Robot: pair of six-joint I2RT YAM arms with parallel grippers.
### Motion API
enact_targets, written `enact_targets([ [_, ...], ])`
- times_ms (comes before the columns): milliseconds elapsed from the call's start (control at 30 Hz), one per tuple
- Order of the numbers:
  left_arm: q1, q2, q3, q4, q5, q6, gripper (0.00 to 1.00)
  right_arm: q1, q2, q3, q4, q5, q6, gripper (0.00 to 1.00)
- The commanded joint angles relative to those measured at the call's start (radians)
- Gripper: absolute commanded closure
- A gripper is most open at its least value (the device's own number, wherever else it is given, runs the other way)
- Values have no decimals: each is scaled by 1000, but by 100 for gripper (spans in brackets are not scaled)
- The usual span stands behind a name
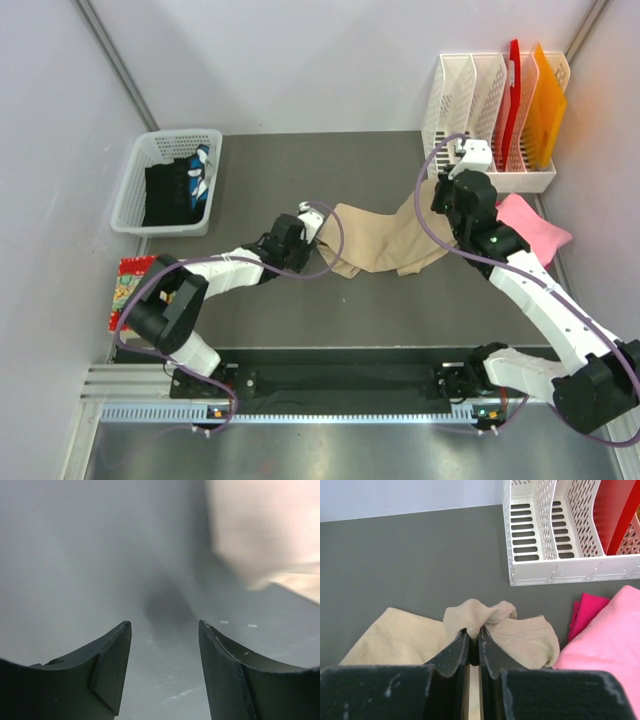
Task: Fold and stack the t-shirts
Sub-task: Flatten the tshirt out
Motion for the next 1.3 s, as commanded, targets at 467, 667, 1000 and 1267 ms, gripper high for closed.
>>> enact_targets([
  [467, -68, 167, 249, 43, 85, -120, 34, -8, 6, 7, 52, -19, 1, 100],
  [667, -67, 255, 300, 42, 82, -122, 49, -8, 3, -2, 63, -36, 2, 100],
  [1000, -16, 107, 267, 76, -39, -76, 100, -6, -8, -8, 75, -38, 4, 100],
  [1267, 285, -139, 378, 9, -18, 42, 100, -6, -22, -11, 76, -8, 10, 100],
])
